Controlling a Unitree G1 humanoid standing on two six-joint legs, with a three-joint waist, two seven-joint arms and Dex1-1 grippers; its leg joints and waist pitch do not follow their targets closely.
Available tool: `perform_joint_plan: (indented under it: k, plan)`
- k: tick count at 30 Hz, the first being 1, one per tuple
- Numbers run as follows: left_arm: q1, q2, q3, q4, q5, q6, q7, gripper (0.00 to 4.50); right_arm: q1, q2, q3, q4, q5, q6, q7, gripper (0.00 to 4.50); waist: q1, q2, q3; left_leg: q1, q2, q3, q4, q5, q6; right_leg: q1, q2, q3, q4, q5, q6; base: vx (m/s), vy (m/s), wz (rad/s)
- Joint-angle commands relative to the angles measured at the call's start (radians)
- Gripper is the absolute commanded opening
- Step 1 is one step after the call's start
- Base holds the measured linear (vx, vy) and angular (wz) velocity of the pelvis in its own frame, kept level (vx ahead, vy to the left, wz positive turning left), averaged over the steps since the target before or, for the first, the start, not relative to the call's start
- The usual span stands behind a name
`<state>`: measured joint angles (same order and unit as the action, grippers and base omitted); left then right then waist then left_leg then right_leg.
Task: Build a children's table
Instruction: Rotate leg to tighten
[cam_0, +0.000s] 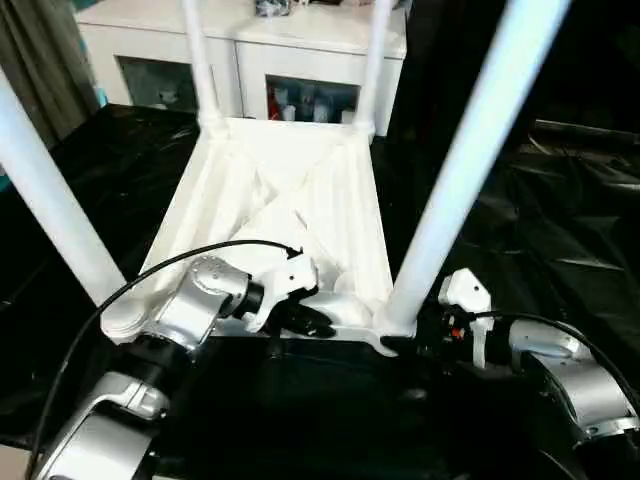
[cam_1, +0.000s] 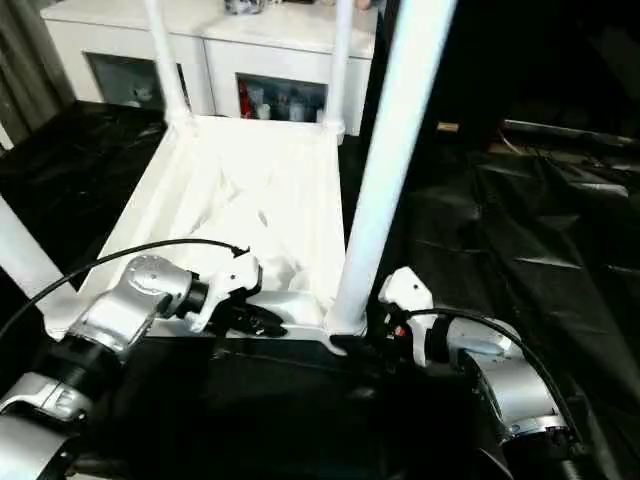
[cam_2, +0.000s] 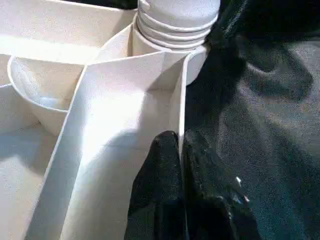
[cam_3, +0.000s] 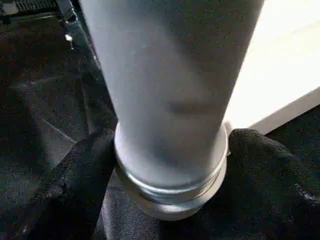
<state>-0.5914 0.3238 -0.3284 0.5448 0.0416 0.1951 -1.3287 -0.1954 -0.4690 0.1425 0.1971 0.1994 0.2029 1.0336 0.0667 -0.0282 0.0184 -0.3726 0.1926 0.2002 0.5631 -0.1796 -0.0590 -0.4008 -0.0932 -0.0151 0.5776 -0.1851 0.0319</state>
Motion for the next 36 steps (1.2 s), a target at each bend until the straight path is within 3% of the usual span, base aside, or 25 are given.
perform_joint_plan:
  k: [1,6,13,19,22,24,25,26,29,30,31,33,34,36]
  plan:
    - [0.032,-0.012,-0.015,0.014,-0.022,0.018,-0.022,0.0,-0.003,0.009,0.007,-0.018,0.006,-0.012,0.008,3.88,0.004,-0.012,-0.037,0.013,0.036,-0.011,-0.061,-0.22,0.076,0.037,-0.038,0.016,-0.053,-0.136,-0.245,0.0,0.0,0.0]
    - [0.037,-0.011,-0.017,0.0,-0.027,0.026,-0.023,0.0,-0.008,0.026,0.01,-0.005,0.019,-0.014,0.013,3.6,0.002,-0.014,-0.038,0.015,0.037,-0.013,-0.062,-0.224,0.064,0.037,-0.038,0.017,-0.053,-0.15,-0.238,0.0,0.0,0.0]
    - [0.042,-0.007,-0.022,-0.015,-0.034,0.036,-0.031,0.0,-0.007,0.033,0.01,-0.002,0.029,-0.022,0.024,2.86,0.003,-0.014,-0.039,0.015,0.036,-0.011,-0.057,-0.188,0.079,0.039,-0.037,0.016,-0.046,-0.089,-0.257,0.0,0.0,0.0]
    - [0.042,-0.026,-0.024,-0.007,-0.018,0.036,0.009,0.0,-0.015,0.057,0.004,0.038,0.025,-0.021,0.0,2.74,0.002,-0.015,-0.038,0.015,0.035,-0.011,-0.057,-0.198,0.077,0.04,-0.036,0.016,-0.046,-0.097,-0.263,0.0,0.0,0.0]
    - [0.031,-0.053,-0.016,0.017,-0.003,0.031,0.072,0.0,-0.015,0.078,-0.004,0.059,0.018,-0.017,-0.041,2.72,-0.001,-0.015,-0.034,0.016,0.035,-0.012,-0.061,-0.237,0.061,0.038,-0.037,0.016,-0.054,-0.163,-0.251,0.0,0.0,0.0]
    - [0.006,-0.113,0.003,0.071,0.03,0.032,0.22,0.0,-0.007,0.122,-0.029,0.085,-0.005,0.0,-0.165,2.72,-0.002,-0.016,-0.03,0.021,0.035,-0.013,-0.065,-0.281,0.033,0.032,-0.038,0.017,-0.065,-0.252,-0.224,0.0,0.0,0.0]
    - [-0.001,-0.131,0.008,0.088,0.039,0.032,0.262,0.0,-0.006,0.135,-0.035,0.094,-0.014,-0.001,-0.2,2.72,-0.002,-0.016,-0.03,0.021,0.035,-0.013,-0.065,-0.281,0.033,0.032,-0.038,0.017,-0.065,-0.252,-0.224,0.0,0.0,0.0]
    - [-0.018,-0.169,0.015,0.122,0.056,0.043,0.351,0.0,-0.006,0.17,-0.051,0.105,-0.02,0.012,-0.271,2.72,-0.004,-0.02,-0.029,0.021,0.032,-0.015,-0.067,-0.319,0.015,0.029,-0.041,0.017,-0.073,-0.34,-0.195,0.0,0.0,0.0]
    - [-0.046,-0.268,0.016,0.176,0.079,0.068,0.503,0.0,-0.026,0.278,-0.092,0.142,-0.037,0.042,-0.468,2.72,-0.007,-0.015,-0.026,0.025,0.03,-0.021,-0.07,-0.362,-0.006,0.019,-0.042,0.016,-0.088,-0.458,-0.146,0.0,0.0,0.0]
    - [-0.052,-0.285,0.008,0.186,0.089,0.065,0.525,0.0,-0.031,0.297,-0.086,0.14,-0.051,0.042,-0.498,2.72,-0.01,-0.018,-0.025,0.023,0.028,-0.023,-0.071,-0.369,-0.009,0.021,-0.041,0.014,-0.09,-0.48,-0.135,0.0,0.0,0.0]
    - [-0.054,-0.288,0.005,0.188,0.091,0.064,0.529,0.0,-0.031,0.301,-0.084,0.14,-0.055,0.042,-0.504,2.72,-0.009,-0.014,-0.027,0.023,0.028,-0.025,-0.072,-0.369,-0.012,0.024,-0.042,0.012,-0.09,-0.489,-0.127,0.0,0.0,0.0]
    - [-0.064,-0.302,-0.027,0.203,0.121,0.045,0.542,0.0,-0.043,0.334,-0.068,0.14,-0.076,0.046,-0.546,2.72,-0.008,-0.016,-0.026,0.026,0.028,-0.025,-0.072,-0.383,-0.006,0.017,-0.04,0.014,-0.097,-0.501,-0.11,0.0,0.0,0.0]
    - [-0.066,-0.307,-0.04,0.206,0.132,0.037,0.544,0.0,-0.046,0.343,-0.049,0.134,-0.087,0.04,-0.543,2.72,-0.008,-0.009,-0.026,0.023,0.026,-0.027,-0.074,-0.395,-0.003,0.019,-0.041,0.014,-0.099,-0.518,-0.103,0.0,0.0,0.0]
    - [-0.069,-0.316,-0.042,0.218,0.139,0.022,0.536,0.0,-0.046,0.351,-0.014,0.116,-0.103,0.025,-0.52,2.72,-0.011,-0.01,-0.024,0.026,0.026,-0.029,-0.074,-0.422,-0.002,0.014,-0.041,0.012,-0.106,-0.563,-0.083,0.0,0.0,0.0]
